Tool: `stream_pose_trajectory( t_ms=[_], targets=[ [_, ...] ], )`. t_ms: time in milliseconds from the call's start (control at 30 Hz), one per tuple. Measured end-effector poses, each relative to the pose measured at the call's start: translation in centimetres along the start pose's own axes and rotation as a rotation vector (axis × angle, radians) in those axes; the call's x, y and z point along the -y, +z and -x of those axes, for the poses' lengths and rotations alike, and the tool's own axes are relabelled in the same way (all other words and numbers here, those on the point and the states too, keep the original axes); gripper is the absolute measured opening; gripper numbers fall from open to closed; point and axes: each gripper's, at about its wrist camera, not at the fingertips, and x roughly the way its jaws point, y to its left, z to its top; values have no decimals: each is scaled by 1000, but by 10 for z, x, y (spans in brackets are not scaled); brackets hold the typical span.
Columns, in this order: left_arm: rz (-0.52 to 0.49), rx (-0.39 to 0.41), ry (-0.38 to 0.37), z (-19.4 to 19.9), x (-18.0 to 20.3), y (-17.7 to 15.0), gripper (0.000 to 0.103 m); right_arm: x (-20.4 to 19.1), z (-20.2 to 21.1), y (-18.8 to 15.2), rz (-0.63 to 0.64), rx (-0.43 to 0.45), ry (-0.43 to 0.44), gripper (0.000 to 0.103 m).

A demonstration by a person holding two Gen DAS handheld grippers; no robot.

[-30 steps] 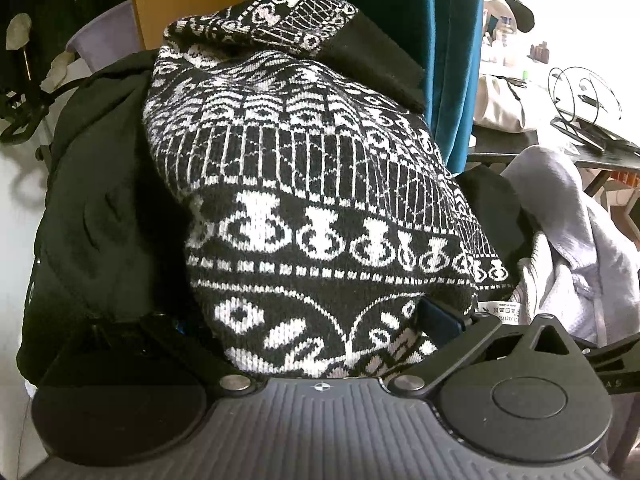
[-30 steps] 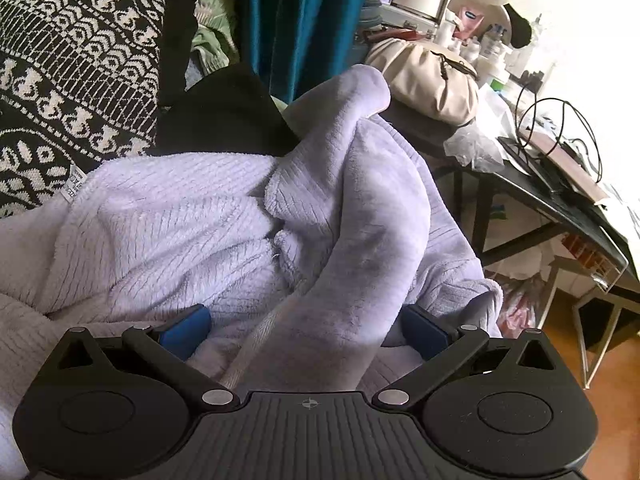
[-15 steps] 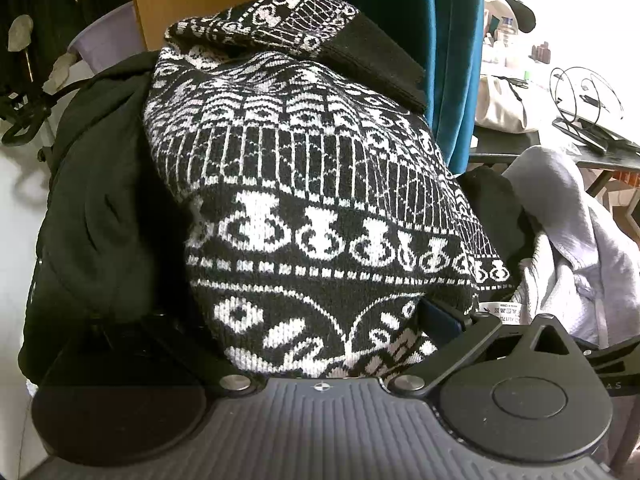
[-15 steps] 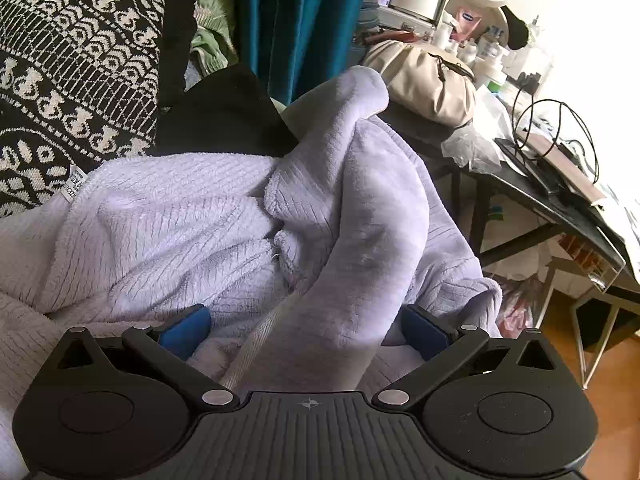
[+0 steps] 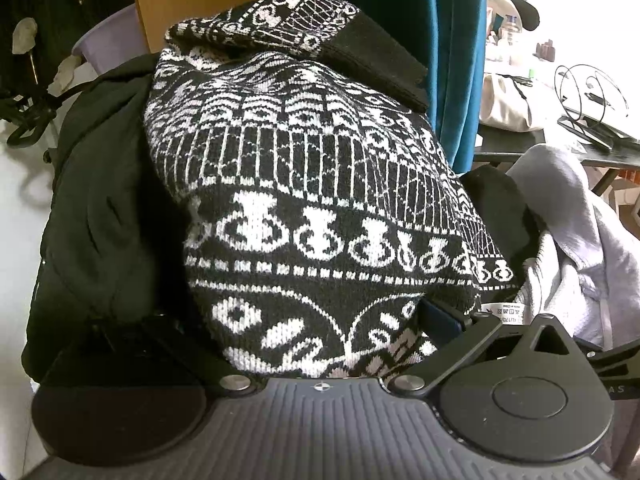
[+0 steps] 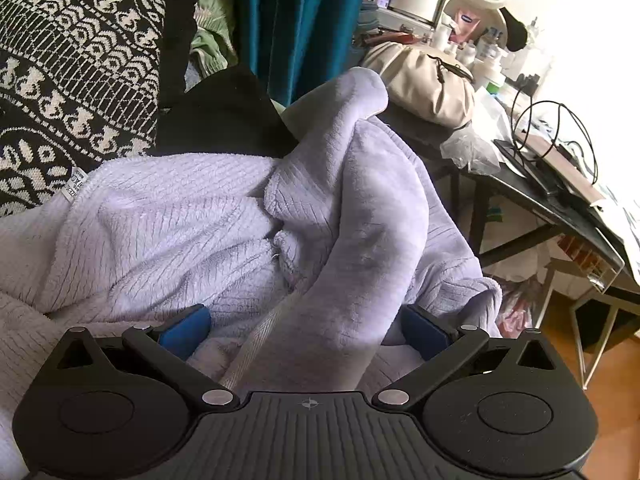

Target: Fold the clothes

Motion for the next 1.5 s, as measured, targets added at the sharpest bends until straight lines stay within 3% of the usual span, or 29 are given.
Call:
stream_pose_trajectory(
  t_ms=[600, 1500],
  targets=[
    [-5, 14, 16, 1, 3, -3, 103, 0, -2, 2, -4, -14, 2, 102],
    [70, -93, 45, 2, 1, 11, 103, 4, -3, 2, 11, -8, 35, 102]
  ],
)
